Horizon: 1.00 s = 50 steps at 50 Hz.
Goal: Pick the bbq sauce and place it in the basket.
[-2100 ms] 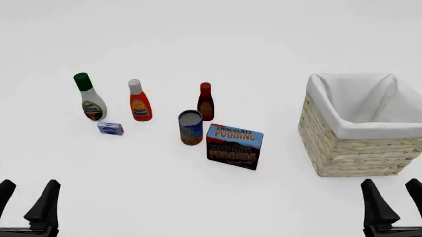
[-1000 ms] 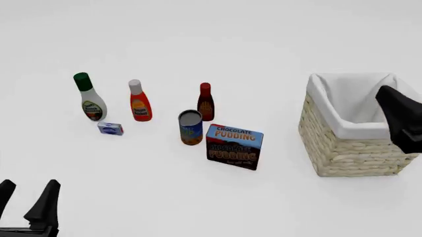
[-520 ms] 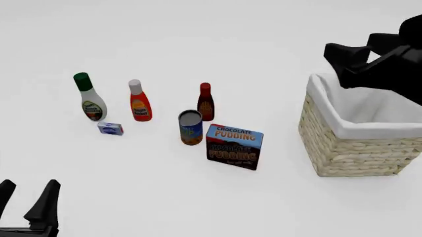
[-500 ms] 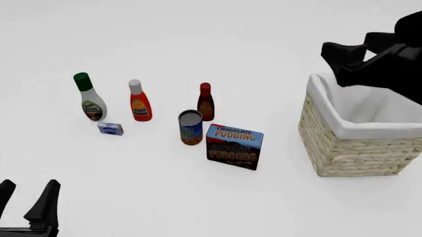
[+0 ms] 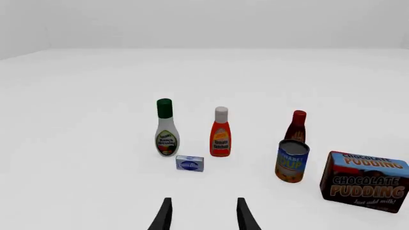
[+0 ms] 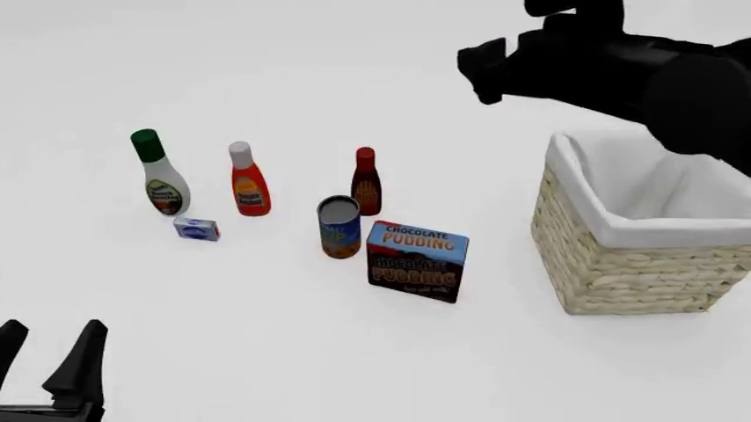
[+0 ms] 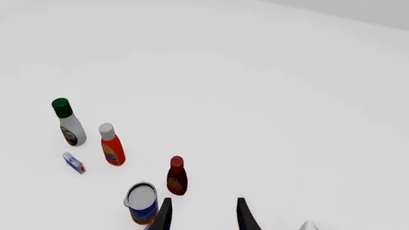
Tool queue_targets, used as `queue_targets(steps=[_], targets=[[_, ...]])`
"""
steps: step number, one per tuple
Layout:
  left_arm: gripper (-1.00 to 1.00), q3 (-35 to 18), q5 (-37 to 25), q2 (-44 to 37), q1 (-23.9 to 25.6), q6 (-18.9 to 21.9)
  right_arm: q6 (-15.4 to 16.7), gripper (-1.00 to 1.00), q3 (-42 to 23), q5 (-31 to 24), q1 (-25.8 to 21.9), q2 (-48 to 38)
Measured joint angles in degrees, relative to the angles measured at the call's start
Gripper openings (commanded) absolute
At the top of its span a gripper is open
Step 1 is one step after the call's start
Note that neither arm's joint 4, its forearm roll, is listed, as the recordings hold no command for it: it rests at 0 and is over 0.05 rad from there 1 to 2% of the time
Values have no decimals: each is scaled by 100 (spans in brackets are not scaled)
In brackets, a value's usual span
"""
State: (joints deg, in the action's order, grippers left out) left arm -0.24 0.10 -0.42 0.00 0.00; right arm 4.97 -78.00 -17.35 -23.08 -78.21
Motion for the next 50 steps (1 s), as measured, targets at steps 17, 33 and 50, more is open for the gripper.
queue_targets(steps=[17,33,50], targets=[[100,0,0,0,0,0,-71,100,-1556,-404,-366,-1531],[100,0,0,0,0,0,-44,100,-2931,-774,-388,-2869],[100,0,0,0,0,0,15,100,-4104,-1138,-330,-4064]])
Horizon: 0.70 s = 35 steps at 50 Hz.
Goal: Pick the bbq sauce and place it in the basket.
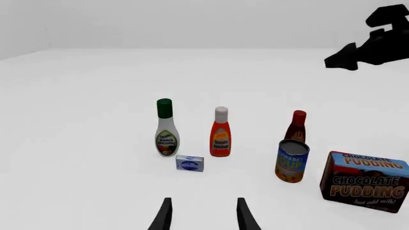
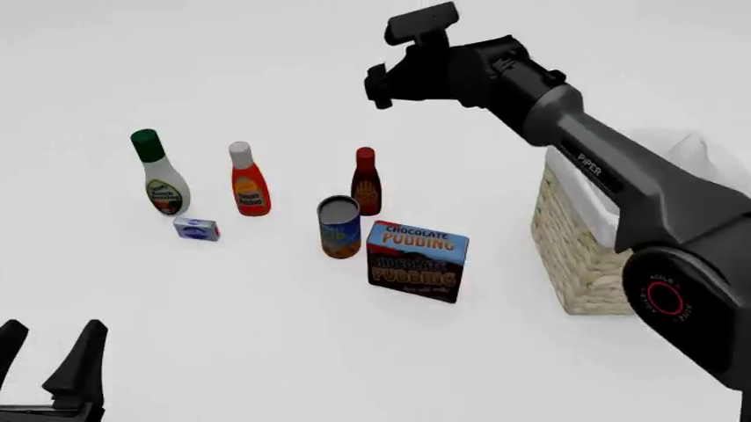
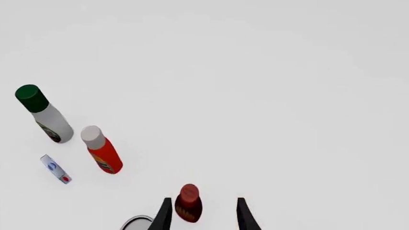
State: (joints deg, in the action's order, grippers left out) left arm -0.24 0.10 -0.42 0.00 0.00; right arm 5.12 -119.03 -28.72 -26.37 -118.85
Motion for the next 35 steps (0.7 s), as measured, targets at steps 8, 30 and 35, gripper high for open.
queue_targets(steps=[8,30,35], targets=[[100,0,0,0,0,0,11,100,-579,-210,16,-533],[100,0,0,0,0,0,29,100,-1625,-551,54,-1607],[100,0,0,0,0,0,25,100,-1693,-568,32,-1723]])
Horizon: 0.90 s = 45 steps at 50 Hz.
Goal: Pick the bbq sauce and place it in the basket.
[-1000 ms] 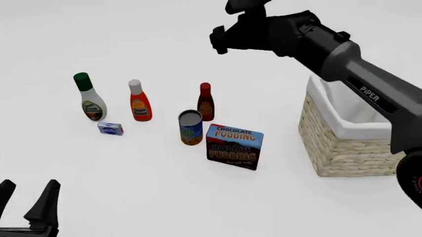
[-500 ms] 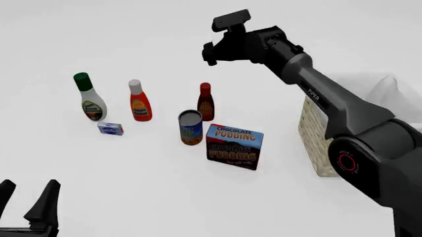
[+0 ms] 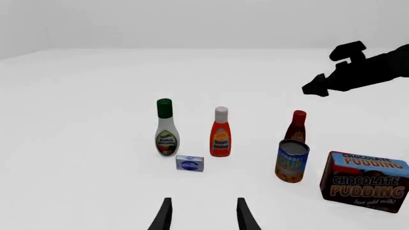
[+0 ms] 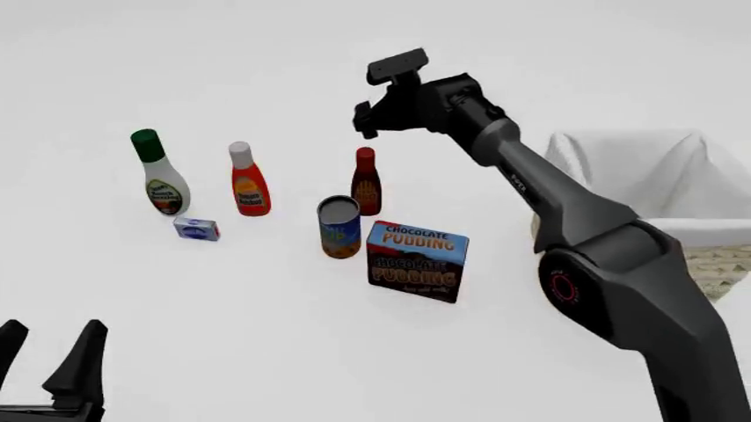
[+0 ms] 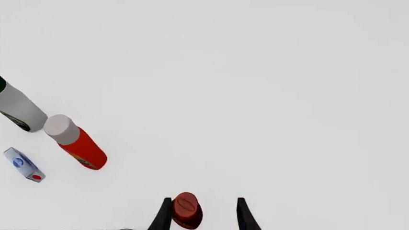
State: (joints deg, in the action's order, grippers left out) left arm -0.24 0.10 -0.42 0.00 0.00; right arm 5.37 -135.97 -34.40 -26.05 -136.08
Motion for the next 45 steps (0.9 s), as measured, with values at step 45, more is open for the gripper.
queue_targets(steps=[45], targets=[[100,0,0,0,0,0,-55,100,-702,-203,-222,-982]])
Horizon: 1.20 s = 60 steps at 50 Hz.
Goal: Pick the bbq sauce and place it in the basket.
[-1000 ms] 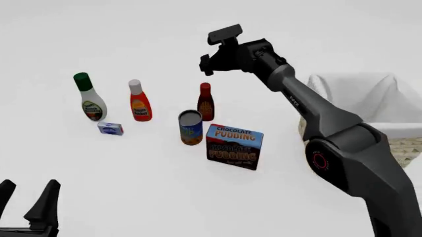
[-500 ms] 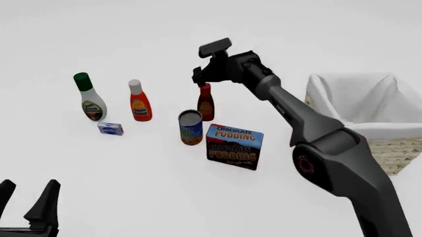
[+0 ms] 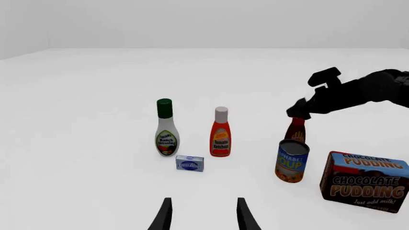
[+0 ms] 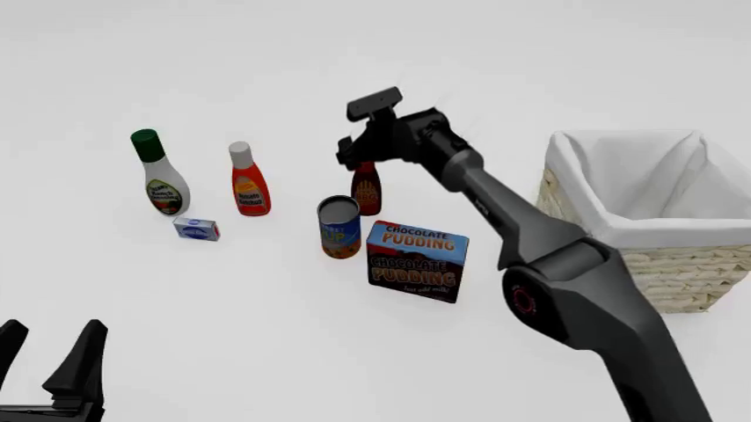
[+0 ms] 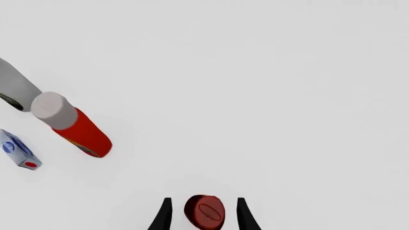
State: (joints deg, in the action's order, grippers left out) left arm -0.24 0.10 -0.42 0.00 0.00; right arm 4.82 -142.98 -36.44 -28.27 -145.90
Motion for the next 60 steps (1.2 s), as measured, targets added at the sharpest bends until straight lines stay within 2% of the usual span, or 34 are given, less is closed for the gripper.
queue_targets(steps=[35,36,60], targets=[[100,0,0,0,0,0,19,100,-53,-45,54,-382],[100,0,0,0,0,0,20,-100,-56,-48,53,-387],[100,0,0,0,0,0,99,-100,11,-21,38,-354]])
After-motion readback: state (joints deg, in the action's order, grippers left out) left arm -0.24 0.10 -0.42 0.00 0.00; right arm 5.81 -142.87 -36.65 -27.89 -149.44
